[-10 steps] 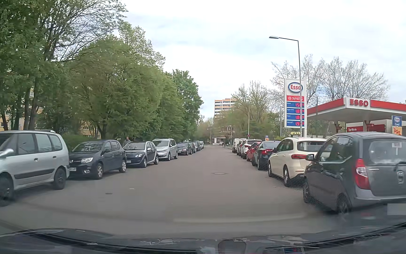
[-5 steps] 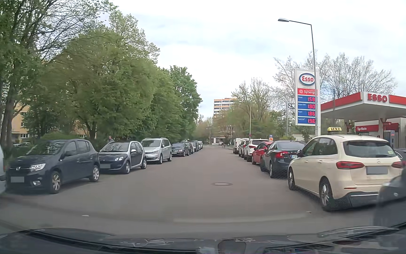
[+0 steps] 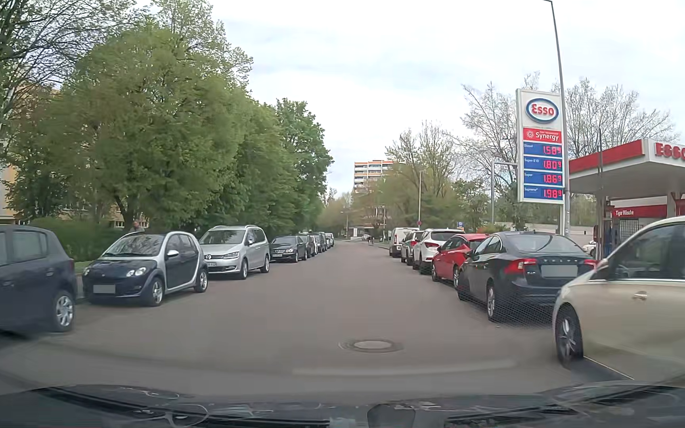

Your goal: Follow the waypoints while adhering to traffic rules and regulations

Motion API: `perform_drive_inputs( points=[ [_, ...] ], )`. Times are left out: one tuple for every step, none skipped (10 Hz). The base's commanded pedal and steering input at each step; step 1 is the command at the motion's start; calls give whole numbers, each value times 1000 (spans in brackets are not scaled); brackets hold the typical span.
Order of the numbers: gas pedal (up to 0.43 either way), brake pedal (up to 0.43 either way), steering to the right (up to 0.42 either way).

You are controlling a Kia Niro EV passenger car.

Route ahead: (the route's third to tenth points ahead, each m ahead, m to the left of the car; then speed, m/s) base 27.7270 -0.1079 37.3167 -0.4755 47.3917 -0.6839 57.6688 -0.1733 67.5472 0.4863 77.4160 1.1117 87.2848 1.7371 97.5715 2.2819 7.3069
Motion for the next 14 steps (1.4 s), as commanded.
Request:
perform_drive_inputs(
  points=[
    [98,0,21],
    [98,0,16],
    [98,0,11],
    [98,0,8],
    [98,0,8],
    [98,0,8],
    [98,0,7],
    [87,0,7],
    [87,0,7],
    [87,0,6],
    [87,0,6],
    [87,0,6],
    [87,0,6],
    [87,0,5]
  ],
)
